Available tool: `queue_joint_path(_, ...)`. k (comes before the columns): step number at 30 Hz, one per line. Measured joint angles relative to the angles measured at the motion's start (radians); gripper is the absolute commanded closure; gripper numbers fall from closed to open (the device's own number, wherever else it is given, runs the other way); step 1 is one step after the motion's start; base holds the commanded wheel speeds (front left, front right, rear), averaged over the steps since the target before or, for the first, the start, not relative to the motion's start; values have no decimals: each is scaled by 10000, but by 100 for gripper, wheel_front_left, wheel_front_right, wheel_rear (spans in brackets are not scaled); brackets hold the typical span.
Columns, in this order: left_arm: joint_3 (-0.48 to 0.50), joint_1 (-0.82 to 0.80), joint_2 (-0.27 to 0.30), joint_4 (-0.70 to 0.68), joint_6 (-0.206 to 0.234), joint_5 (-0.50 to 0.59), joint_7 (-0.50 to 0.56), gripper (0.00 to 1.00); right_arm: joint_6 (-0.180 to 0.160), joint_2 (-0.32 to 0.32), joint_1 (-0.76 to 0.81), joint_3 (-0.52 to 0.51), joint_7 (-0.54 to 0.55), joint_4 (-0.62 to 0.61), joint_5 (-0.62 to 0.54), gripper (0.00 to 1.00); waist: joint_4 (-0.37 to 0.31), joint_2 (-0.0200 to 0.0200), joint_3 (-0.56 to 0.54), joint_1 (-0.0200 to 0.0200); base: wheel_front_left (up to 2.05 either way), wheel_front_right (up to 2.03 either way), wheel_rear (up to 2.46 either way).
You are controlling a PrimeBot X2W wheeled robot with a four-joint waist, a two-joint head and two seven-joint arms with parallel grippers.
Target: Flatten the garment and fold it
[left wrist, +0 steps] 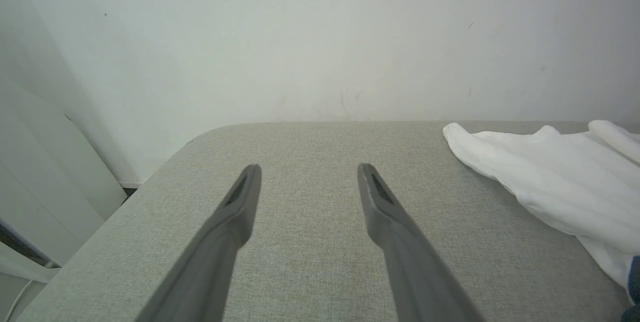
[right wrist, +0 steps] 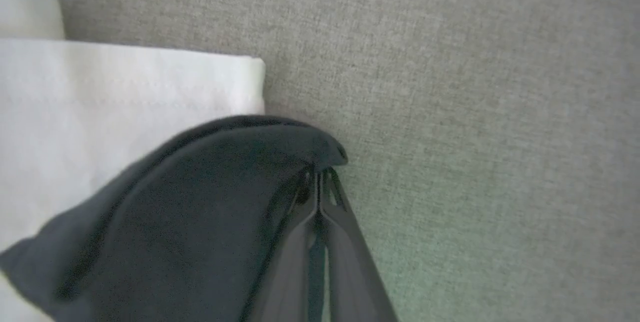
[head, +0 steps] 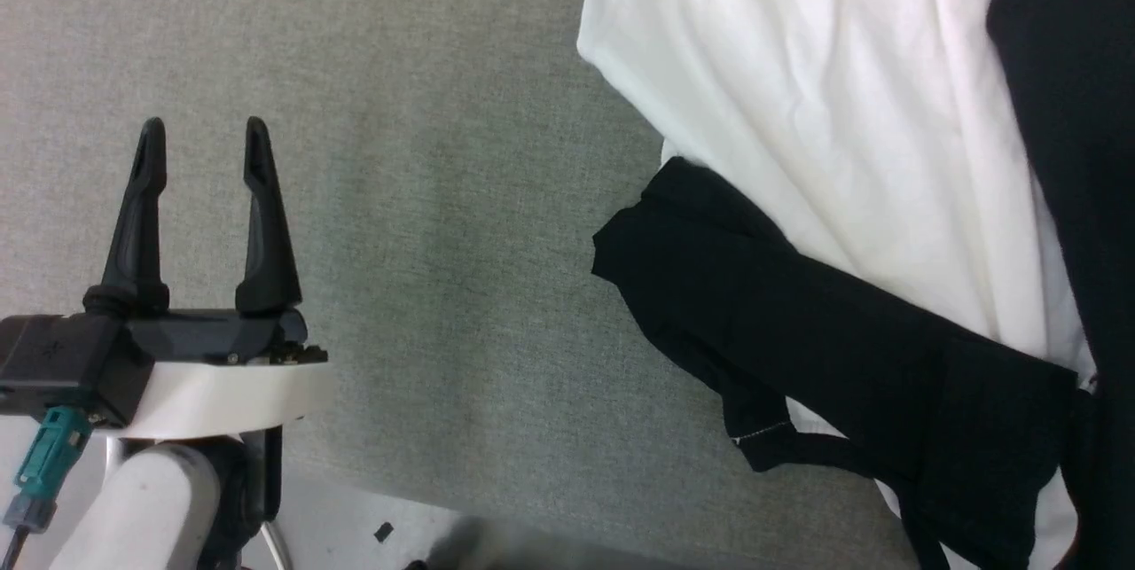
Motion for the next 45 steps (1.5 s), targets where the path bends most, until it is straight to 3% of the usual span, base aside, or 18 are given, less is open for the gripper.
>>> queue_joint_path(9,-84,37,92,278,31,4,263,0,2,-575,1264,683,-1043,-696,895,100,-261,0,-926,1,0,0,0)
queue_joint_path(15,-211,368,201,295,272,33,700,0,2,-1108,1957,1243,-1893,-1593,1781,100,-549,0,-1730,0,0,0,0)
queue_joint_path(23,-334,962,351,242,546,33,1250,0,2,-1081,3593,2662,-2690,-3584,3074,100,-1035,0,-2826,-1,0,0,0)
queue_joint_path(34,-556,1129,495,38,717,35,1864,0,2,543,5718,3847,-3001,-5906,3691,100,-1573,0,-4064,-3,0,0,0)
queue_joint_path(45,-731,1223,527,-71,788,38,2069,0,0,2464,6751,5195,-2579,-6153,4013,100,-1614,0,-4486,-1,0,0,0)
